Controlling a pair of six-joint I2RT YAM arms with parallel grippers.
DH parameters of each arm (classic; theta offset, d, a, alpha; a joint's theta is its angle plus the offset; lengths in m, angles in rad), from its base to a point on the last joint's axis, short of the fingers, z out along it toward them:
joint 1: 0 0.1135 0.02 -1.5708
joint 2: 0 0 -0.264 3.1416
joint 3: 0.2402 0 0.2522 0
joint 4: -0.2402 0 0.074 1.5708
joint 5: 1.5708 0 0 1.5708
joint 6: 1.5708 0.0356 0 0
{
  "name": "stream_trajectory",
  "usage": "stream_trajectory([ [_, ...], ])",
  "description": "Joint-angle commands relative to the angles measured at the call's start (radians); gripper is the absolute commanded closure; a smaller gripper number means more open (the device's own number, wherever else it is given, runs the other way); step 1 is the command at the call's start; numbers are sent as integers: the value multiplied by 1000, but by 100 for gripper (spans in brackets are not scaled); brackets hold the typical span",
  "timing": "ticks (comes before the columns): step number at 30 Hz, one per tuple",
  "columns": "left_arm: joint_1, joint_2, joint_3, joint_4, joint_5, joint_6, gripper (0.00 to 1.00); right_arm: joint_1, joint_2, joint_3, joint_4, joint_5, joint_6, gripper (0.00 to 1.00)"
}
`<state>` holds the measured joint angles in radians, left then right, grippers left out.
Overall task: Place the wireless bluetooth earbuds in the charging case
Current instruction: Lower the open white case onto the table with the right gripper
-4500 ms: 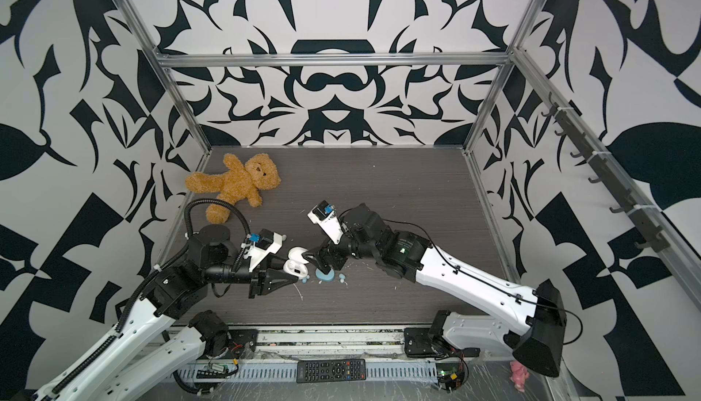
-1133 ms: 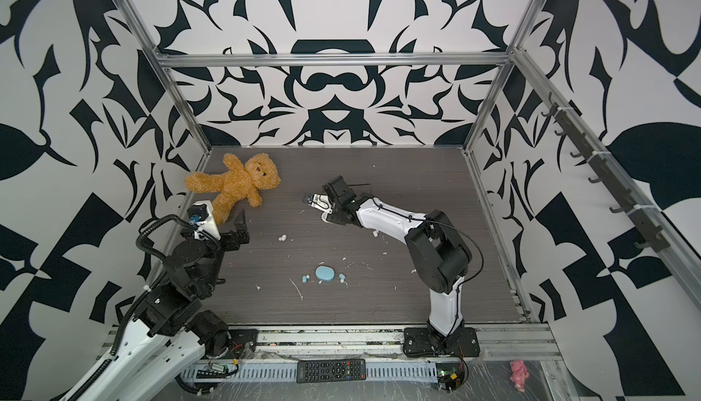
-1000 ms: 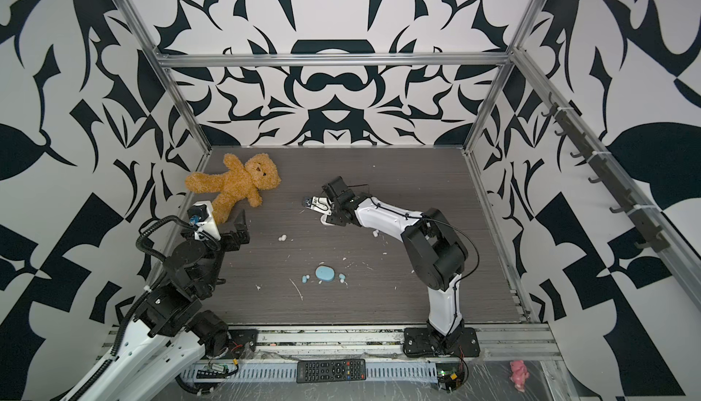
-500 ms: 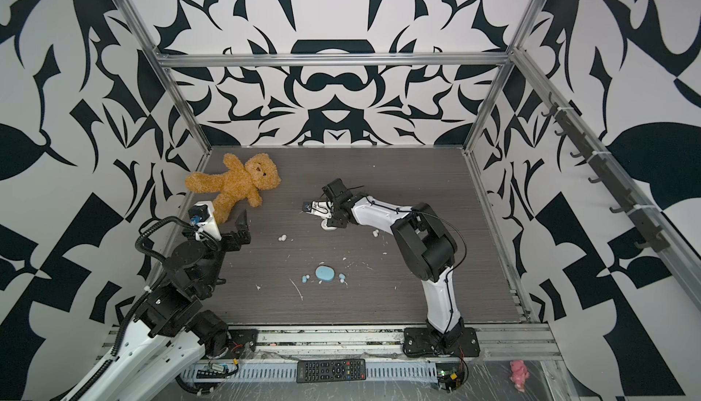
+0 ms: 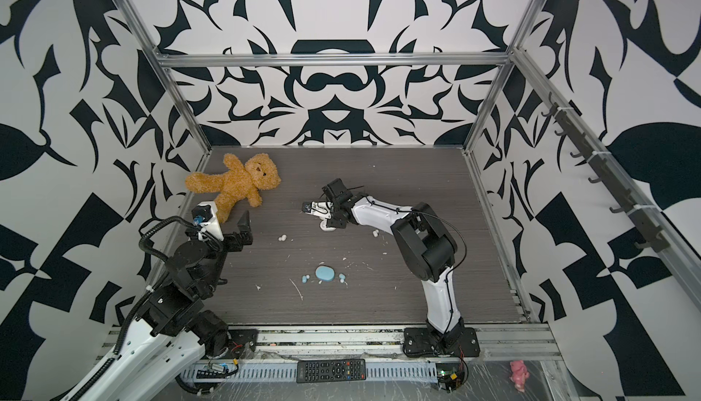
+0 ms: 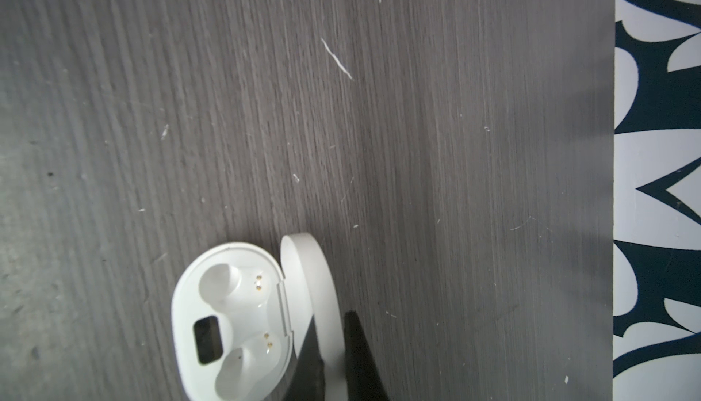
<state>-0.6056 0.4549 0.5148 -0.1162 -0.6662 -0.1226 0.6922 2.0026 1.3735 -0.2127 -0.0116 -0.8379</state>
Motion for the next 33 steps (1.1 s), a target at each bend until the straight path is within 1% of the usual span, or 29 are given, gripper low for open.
stream_trajectory([
  [1, 4, 2, -7, 26, 5, -1, 1, 0, -10, 32, -3, -21, 13, 92],
  [10, 4, 1, -6, 24, 7, -1, 1, 1, -17, 22, -2, -31, 18, 85],
  [16, 4, -1, -7, 24, 10, 0, 1, 0, -19, 19, -3, -34, 23, 78],
  [24, 4, -3, -7, 23, 12, -2, 1, 0, -53, 28, 0, -34, 44, 75],
  [26, 4, -4, -7, 22, 14, -2, 1, 0, -70, 27, 5, -38, 53, 69],
  [31, 4, -8, -6, 18, 17, -5, 1, 1, -121, 25, 5, -35, 72, 66],
  [32, 4, -10, -6, 18, 16, -5, 1, 1, -132, 23, 8, -32, 79, 60],
  [33, 4, -10, -7, 17, 19, -6, 1, 1, -146, 20, 12, -32, 85, 57],
])
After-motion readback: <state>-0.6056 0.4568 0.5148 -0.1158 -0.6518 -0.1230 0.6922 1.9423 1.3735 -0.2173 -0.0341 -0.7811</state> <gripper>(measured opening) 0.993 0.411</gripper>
